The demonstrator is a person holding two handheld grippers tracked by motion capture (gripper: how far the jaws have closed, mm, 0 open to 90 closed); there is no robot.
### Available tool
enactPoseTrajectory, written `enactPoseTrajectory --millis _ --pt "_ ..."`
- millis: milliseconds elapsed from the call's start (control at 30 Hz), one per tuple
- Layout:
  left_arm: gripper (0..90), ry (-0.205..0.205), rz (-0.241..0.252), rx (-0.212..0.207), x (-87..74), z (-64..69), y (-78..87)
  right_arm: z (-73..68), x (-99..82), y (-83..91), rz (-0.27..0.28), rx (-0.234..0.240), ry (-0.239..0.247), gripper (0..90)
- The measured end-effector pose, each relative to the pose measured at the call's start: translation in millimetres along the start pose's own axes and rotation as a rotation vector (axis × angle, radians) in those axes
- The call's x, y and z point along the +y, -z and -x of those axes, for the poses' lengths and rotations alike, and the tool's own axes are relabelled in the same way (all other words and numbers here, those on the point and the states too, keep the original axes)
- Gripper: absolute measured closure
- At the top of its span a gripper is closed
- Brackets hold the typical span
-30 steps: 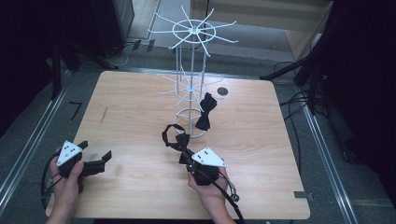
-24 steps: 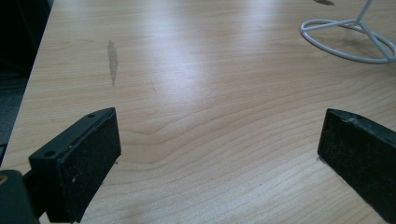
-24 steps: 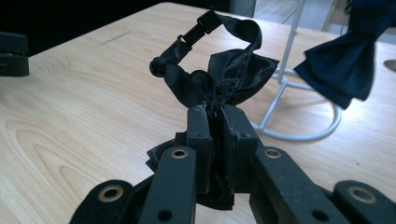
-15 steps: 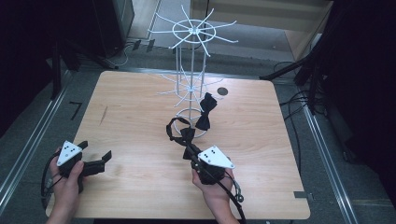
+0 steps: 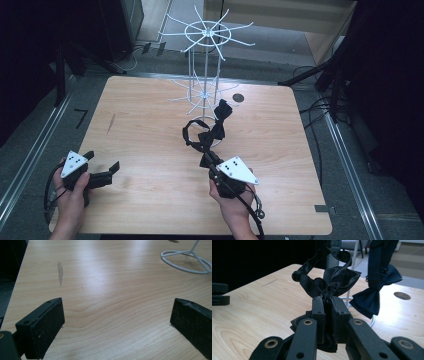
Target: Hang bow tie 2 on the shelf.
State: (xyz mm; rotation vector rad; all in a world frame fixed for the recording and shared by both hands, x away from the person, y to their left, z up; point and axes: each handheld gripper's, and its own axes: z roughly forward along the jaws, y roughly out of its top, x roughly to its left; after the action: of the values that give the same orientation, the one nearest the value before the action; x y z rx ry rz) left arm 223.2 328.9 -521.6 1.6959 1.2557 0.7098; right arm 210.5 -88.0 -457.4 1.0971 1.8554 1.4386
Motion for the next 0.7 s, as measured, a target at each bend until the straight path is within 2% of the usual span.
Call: enactPoseTrajectory --millis 700 --pt "0.0 -0.001 0.0 0.001 0.0 0.1 0.0 3.4 12.2 17.5 0.09 -0.037 0.012 83.6"
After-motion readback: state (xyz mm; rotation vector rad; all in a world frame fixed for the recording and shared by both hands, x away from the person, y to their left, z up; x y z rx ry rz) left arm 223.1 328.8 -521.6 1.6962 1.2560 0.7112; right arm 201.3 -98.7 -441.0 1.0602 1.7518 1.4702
